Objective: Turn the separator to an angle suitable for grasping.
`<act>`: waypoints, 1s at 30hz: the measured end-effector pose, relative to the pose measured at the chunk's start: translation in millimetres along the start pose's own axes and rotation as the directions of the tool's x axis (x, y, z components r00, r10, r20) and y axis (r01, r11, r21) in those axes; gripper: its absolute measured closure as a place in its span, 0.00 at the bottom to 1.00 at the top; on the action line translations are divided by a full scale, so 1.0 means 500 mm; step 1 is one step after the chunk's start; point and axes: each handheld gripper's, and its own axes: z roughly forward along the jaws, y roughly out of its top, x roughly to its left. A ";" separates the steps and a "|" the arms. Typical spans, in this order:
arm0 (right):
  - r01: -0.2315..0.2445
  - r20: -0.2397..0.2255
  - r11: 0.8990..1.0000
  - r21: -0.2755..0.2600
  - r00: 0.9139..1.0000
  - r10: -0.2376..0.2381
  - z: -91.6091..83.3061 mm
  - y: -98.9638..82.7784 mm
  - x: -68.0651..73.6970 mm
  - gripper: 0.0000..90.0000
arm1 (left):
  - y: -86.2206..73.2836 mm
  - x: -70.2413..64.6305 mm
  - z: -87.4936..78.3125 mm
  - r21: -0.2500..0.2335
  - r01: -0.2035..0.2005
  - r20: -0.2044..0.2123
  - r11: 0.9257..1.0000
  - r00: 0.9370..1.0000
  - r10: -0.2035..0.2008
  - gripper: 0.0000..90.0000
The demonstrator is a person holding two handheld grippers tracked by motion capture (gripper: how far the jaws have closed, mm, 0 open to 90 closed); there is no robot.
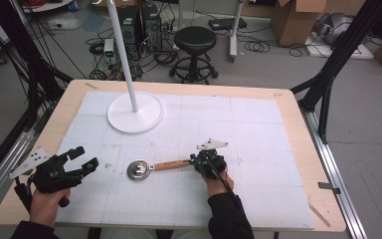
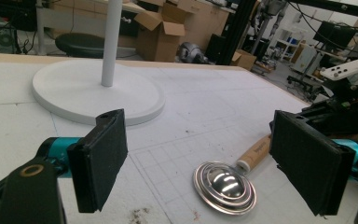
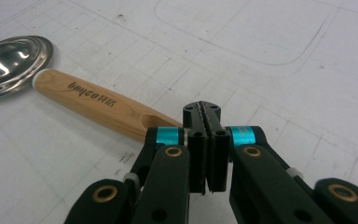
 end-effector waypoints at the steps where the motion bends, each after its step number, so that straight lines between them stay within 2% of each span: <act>1: -0.009 0.005 1.000 0.001 1.000 0.009 -0.004 -0.002 -0.003 0.99 | 0.000 0.001 -0.001 0.001 -0.001 0.001 1.000 1.000 0.001 0.22; 4: -0.005 0.019 1.000 0.014 1.000 0.005 -0.008 -0.004 -0.005 0.99 | 0.000 0.002 0.000 -0.002 0.003 0.000 1.000 1.000 -0.003 0.22; 8: 0.006 0.006 1.000 0.011 1.000 -0.006 -0.001 -0.002 -0.004 0.99 | 0.000 0.001 0.000 -0.001 0.002 0.001 1.000 1.000 -0.002 0.22; 10: -0.010 0.010 1.000 0.019 1.000 0.010 0.011 -0.003 -0.005 0.99 | 0.000 0.001 0.000 -0.001 0.003 0.001 1.000 1.000 -0.003 0.22; 14: -0.050 -0.011 0.999 0.002 0.999 0.050 0.019 -0.004 -0.009 0.99 | 0.000 0.003 0.000 0.001 0.004 -0.001 1.000 1.000 -0.004 0.22; 17: -0.064 -0.034 0.998 -0.008 0.997 0.064 0.026 0.001 -0.007 0.99 | 0.000 0.002 0.000 0.000 0.005 0.001 1.000 1.000 -0.005 0.22; 22: -0.054 -0.057 0.998 -0.011 0.997 0.053 0.039 0.009 0.002 0.99 | -0.001 0.002 0.000 0.006 0.000 0.002 1.000 1.000 0.000 0.22; 24: -0.033 -0.073 0.999 -0.008 0.997 0.033 0.055 0.019 0.013 0.99 | -0.001 0.002 0.000 0.003 0.004 0.003 1.000 1.000 -0.004 0.22; 30: -0.011 -0.112 1.000 -0.007 0.994 0.010 0.079 0.036 0.035 0.99 | -0.001 0.003 0.000 0.004 0.005 0.002 1.000 1.000 -0.005 0.22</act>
